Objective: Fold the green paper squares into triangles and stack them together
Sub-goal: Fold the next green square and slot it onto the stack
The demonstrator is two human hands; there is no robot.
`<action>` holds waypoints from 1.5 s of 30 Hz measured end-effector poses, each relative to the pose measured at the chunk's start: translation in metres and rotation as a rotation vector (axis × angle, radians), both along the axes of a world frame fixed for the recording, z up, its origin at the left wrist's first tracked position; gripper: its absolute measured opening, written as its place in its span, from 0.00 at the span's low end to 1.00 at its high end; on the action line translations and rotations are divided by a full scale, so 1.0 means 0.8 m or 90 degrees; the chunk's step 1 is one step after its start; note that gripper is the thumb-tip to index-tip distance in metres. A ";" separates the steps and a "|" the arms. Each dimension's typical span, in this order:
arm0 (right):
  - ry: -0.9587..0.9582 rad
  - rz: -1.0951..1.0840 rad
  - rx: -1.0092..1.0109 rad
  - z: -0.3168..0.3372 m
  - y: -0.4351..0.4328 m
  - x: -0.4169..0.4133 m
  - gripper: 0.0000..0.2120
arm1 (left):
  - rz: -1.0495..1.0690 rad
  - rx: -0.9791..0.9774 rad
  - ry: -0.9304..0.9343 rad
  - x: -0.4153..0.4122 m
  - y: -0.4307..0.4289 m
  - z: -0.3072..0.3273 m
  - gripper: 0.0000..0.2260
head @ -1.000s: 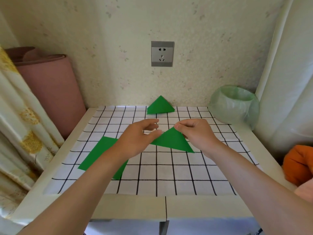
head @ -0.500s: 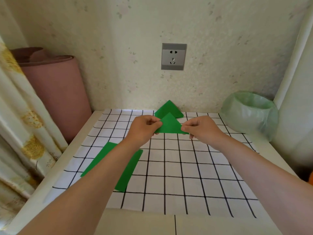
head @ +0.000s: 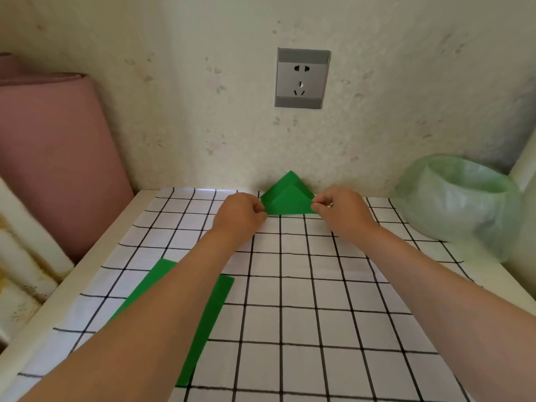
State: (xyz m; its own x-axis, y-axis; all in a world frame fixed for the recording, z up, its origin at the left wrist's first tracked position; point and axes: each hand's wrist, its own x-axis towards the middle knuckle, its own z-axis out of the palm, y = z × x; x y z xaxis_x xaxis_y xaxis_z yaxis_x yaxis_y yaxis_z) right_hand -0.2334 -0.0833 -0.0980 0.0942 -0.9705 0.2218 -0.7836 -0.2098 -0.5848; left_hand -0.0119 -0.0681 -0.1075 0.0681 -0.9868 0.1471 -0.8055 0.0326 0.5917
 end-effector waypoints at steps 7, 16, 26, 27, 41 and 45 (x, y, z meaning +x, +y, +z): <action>0.091 -0.012 -0.027 -0.018 -0.022 0.011 0.06 | 0.028 -0.062 -0.010 -0.003 -0.026 -0.015 0.10; 0.153 -0.069 -0.057 -0.022 -0.034 0.011 0.11 | 0.079 -0.068 -0.038 -0.011 -0.050 -0.023 0.07; 0.145 -0.104 -0.079 -0.027 -0.034 0.022 0.09 | 0.081 -0.073 -0.040 -0.009 -0.049 -0.024 0.08; 0.140 -0.104 -0.075 -0.027 -0.032 0.022 0.11 | 0.077 -0.069 -0.039 -0.008 -0.047 -0.023 0.09; 0.173 0.084 -0.053 0.025 0.068 0.065 0.13 | -0.051 -0.028 -0.060 0.021 0.051 0.039 0.19; 0.138 0.227 -0.018 0.032 0.128 0.108 0.13 | -0.100 -0.004 -0.085 0.050 0.115 0.053 0.15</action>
